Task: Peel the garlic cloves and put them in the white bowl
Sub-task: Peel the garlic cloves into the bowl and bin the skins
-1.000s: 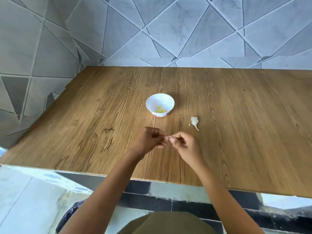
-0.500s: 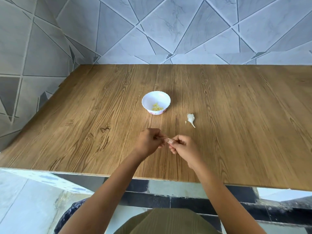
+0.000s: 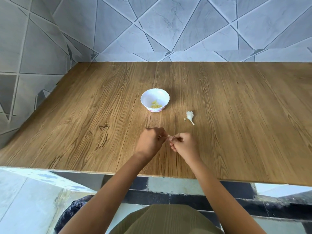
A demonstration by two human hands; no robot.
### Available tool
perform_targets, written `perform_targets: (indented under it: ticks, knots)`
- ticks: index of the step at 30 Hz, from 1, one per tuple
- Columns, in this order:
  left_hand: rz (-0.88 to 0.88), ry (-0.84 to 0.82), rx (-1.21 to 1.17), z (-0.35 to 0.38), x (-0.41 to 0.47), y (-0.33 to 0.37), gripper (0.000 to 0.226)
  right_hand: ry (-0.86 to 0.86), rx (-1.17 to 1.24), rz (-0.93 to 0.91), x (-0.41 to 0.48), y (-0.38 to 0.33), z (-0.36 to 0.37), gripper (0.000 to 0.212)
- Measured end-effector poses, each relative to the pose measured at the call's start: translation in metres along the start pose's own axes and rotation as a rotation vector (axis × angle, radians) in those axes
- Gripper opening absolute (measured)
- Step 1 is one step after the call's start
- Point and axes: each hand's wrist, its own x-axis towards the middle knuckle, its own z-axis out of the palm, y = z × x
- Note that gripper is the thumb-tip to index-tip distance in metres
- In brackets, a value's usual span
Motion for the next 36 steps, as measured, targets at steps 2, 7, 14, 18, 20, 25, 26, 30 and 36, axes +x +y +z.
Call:
perform_targets:
  ticks: [2, 7, 14, 18, 20, 25, 26, 30, 36]
  knots:
    - [-0.027, 0.002, 0.007, 0.001, -0.001, 0.001, 0.004, 0.007, -0.074, -0.023, 0.001, 0.004, 0.002, 0.022]
    - [-0.071, -0.022, -0.010, 0.004, -0.005, 0.000, 0.004, 0.013, -0.232, -0.097, 0.002, 0.008, 0.007, 0.017]
    - [-0.534, -0.165, -0.721, -0.014, -0.004, 0.003, 0.001, 0.000, -0.178, -0.359, 0.002, 0.019, 0.002, 0.011]
    - [-0.664, -0.241, -0.896, -0.026, 0.002, 0.007, 0.005, -0.003, -0.173, -0.583, 0.001, 0.015, -0.001, 0.009]
    - [-0.677, -0.278, -0.920, -0.029, 0.004, 0.007, 0.011, -0.006, -0.176, -0.647, 0.001, 0.013, -0.002, 0.008]
    - [-0.642, -0.310, -0.963, -0.031, 0.005, 0.005, 0.017, -0.026, -0.139, -0.680, 0.002, 0.015, -0.003, 0.018]
    - [-0.656, -0.272, -0.985, -0.031, 0.006, 0.004, 0.015, -0.034, -0.133, -0.671, 0.002, 0.016, -0.003, 0.021]
    - [-0.679, -0.201, -0.981, -0.033, 0.007, -0.002, 0.015, 0.019, -0.143, -0.562, 0.003, 0.021, -0.004, 0.014]
    - [-0.644, -0.192, -0.905, -0.031, 0.007, 0.001, 0.007, 0.043, -0.092, -0.442, 0.005, 0.014, -0.002, 0.021]
